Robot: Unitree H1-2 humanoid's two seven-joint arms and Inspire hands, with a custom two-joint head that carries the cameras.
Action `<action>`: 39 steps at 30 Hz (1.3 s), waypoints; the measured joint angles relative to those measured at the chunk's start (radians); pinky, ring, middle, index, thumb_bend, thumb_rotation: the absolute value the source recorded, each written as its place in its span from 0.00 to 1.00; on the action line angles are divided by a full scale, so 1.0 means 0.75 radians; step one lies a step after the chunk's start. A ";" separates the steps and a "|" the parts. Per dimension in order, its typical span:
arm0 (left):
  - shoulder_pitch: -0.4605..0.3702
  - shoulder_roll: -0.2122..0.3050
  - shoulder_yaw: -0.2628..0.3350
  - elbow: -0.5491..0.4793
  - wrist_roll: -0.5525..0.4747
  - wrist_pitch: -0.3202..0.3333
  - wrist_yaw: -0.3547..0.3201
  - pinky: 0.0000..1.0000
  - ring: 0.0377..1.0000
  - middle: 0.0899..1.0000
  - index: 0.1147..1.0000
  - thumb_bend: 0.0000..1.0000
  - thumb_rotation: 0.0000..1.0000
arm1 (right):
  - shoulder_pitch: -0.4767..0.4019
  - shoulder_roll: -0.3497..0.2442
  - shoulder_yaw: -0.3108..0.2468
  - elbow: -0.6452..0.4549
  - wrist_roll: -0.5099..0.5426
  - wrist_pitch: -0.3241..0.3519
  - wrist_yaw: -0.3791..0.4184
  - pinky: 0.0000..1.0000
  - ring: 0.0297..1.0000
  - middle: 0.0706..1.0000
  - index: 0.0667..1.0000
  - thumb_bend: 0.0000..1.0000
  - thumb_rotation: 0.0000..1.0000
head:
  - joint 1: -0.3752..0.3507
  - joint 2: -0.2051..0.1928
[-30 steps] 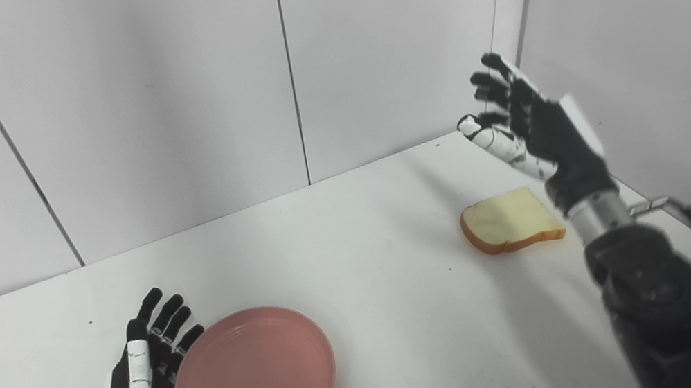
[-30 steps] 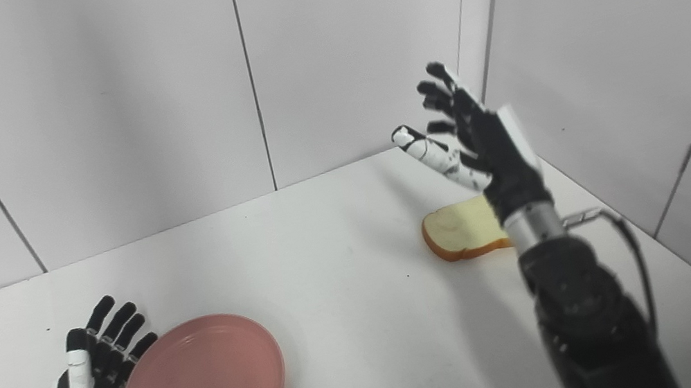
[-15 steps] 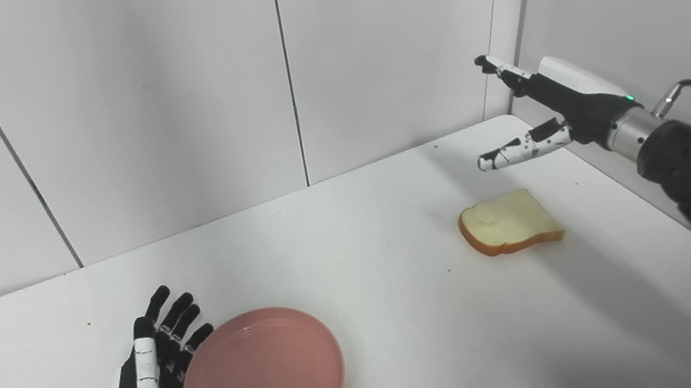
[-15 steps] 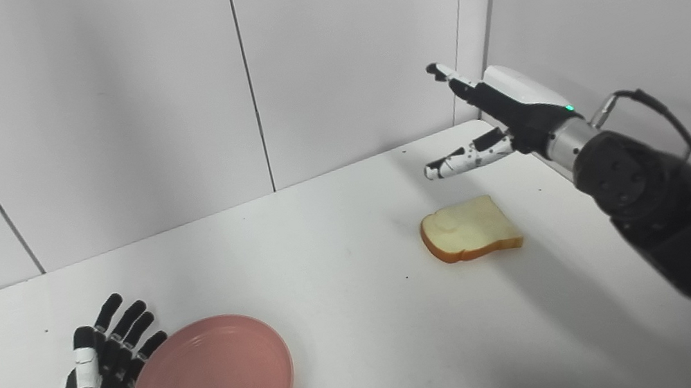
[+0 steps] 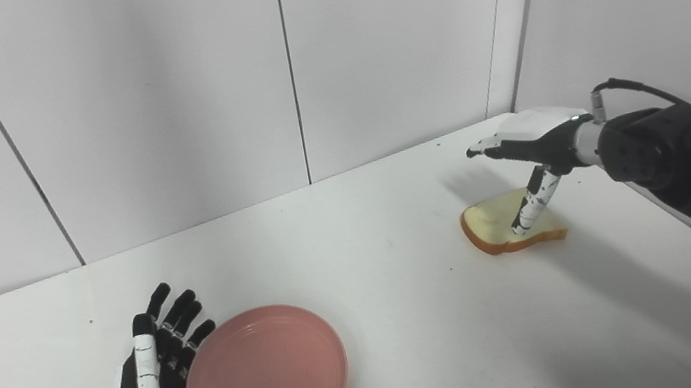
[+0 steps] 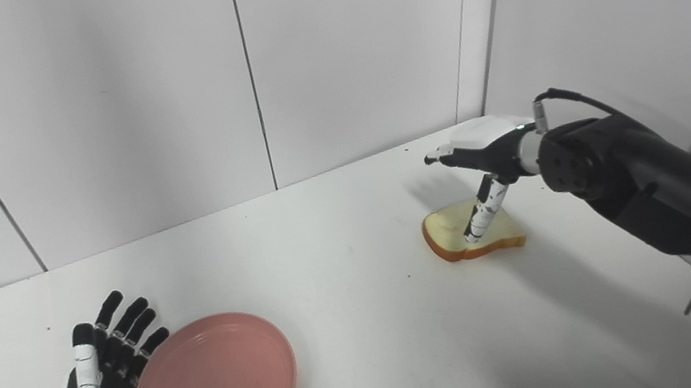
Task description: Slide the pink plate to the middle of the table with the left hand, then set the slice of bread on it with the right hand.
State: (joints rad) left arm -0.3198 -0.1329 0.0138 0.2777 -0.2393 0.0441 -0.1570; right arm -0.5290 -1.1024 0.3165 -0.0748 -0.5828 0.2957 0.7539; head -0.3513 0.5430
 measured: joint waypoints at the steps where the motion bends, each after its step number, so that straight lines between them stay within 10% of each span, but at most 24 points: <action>1: 0.000 0.000 0.000 0.000 0.000 0.000 0.000 0.75 0.85 0.79 0.85 0.86 0.80 | -0.010 0.003 0.009 0.017 -0.017 -0.015 0.005 1.00 1.00 0.98 0.93 1.00 0.36 | 0.000 0.000; 39: 0.002 0.002 -0.001 0.002 -0.001 0.000 -0.013 0.75 0.83 0.78 0.87 0.84 0.80 | -0.117 0.227 0.069 0.489 -0.151 -0.236 0.060 0.98 0.96 0.96 0.93 1.00 0.38 | 0.031 -0.002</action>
State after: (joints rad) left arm -0.3184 -0.1317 0.0133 0.2791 -0.2403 0.0440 -0.1669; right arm -0.6167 -0.9320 0.3680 0.2920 -0.6961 0.1189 0.7990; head -0.3283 0.5415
